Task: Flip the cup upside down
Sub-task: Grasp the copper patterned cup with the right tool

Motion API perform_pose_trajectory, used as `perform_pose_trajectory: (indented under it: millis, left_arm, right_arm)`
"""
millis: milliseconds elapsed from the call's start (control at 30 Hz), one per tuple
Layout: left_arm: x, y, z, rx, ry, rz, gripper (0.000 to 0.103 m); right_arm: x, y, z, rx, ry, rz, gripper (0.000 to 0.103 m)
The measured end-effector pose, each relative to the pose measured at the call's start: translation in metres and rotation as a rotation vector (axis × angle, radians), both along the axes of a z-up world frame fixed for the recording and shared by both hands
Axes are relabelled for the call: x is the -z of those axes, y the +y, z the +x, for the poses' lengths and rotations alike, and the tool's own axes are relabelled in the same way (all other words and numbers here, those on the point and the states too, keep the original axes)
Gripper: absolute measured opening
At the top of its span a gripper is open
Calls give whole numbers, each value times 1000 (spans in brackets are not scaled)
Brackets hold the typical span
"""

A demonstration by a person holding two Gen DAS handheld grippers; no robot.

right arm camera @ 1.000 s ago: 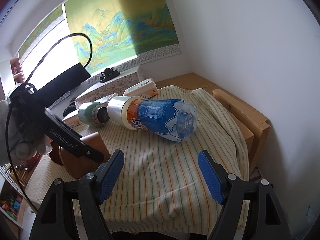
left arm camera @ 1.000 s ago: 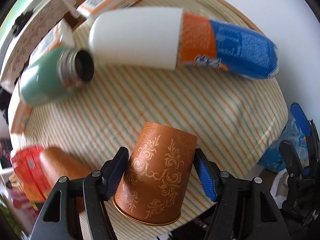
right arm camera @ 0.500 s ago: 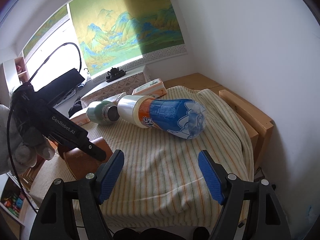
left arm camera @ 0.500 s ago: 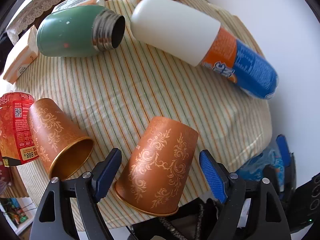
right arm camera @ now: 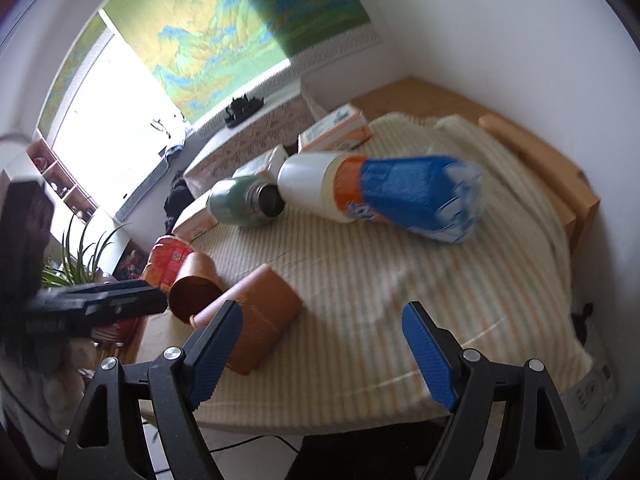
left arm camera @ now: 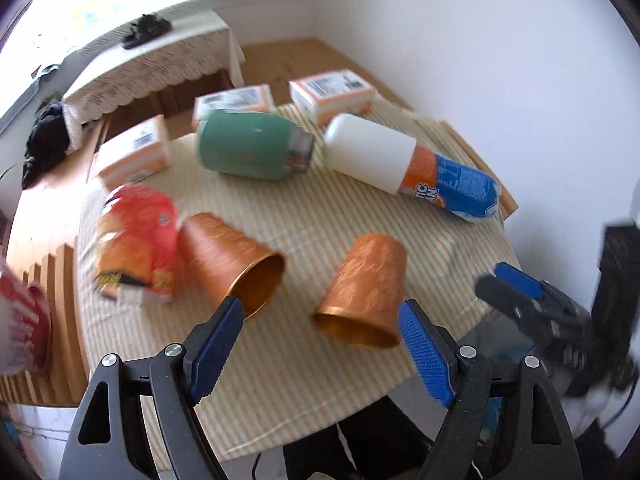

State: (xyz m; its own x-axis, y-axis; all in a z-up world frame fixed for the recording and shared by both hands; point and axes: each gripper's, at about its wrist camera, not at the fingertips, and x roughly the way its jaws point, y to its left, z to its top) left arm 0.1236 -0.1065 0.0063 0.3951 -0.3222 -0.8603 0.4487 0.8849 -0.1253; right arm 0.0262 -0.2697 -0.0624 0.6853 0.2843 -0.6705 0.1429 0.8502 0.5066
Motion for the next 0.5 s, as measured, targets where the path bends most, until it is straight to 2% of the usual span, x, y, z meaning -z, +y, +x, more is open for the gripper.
perform_pose_trajectory:
  millis: [100,233,333,500]
  left_arm:
    - [3,26,-21,-45,-61,-14,84]
    - [11,58,-46,-96,-140,-1,84]
    - [21,74,-56,-125,-175,-3,85]
    - [34,93,-71,-157,-223,37,85]
  right_arm:
    - [3,9,18,0,86,63,79]
    - [4,25,37,5,156,43,79]
    - [10,35,52,-13,221,43,79]
    - [21,48,72,-15,348,77,79]
